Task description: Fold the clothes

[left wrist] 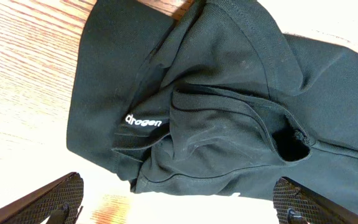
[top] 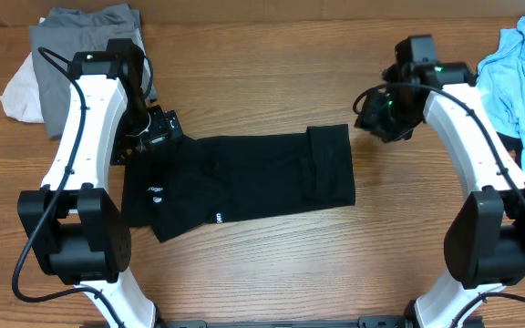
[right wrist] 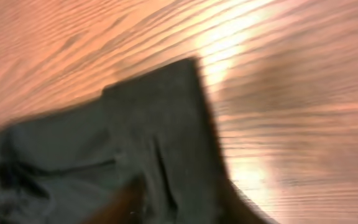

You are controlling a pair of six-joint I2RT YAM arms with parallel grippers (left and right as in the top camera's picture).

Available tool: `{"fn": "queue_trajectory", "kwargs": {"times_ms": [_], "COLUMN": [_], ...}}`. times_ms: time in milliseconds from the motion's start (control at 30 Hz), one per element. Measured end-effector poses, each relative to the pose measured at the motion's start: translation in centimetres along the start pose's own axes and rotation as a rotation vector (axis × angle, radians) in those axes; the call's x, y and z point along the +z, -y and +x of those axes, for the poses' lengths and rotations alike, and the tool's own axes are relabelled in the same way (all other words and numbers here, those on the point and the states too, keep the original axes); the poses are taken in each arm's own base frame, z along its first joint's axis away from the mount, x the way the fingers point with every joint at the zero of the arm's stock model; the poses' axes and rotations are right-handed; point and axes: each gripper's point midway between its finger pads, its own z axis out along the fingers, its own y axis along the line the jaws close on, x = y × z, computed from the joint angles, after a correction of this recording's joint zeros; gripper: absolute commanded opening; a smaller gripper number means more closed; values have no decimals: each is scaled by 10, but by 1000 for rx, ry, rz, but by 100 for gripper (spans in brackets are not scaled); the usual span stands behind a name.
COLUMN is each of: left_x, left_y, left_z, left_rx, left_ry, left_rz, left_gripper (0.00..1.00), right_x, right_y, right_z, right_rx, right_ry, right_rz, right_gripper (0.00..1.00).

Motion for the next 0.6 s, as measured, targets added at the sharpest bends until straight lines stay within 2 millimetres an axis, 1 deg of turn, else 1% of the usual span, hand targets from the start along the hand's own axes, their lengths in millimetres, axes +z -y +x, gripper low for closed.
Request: {"fn": "queue_trajectory", "kwargs": {"times_ms": [133,233,333,467,533,600], "left_x": [0,0,0,0,0,0], "left_y": [0,-1,-1,-1,0,0], "left_z": [0,1,2,1,1,1], "left_rx": [0,0,0,0,0,0], "left_ry": [0,-6,-7,-5,-5,-2], "left_rz": [0,-2,-2,-2,-2,-1], "left_gripper": [100,100,100,100,100,100], "right_x": [27,49,67,83,86,89], "right_y": [-13,-17,-15,-7,-7,-10], "right_z": [17,35,47,64,69,74], "right_rx": [-58,-55,-40,-16,-12,-19], "right_ry": [-35,-63,-78,-108,-121,-130], "right_rz": [-53,-73,-83,-83,-81,-83], "right_gripper": [10,9,9,9,9,9]}}
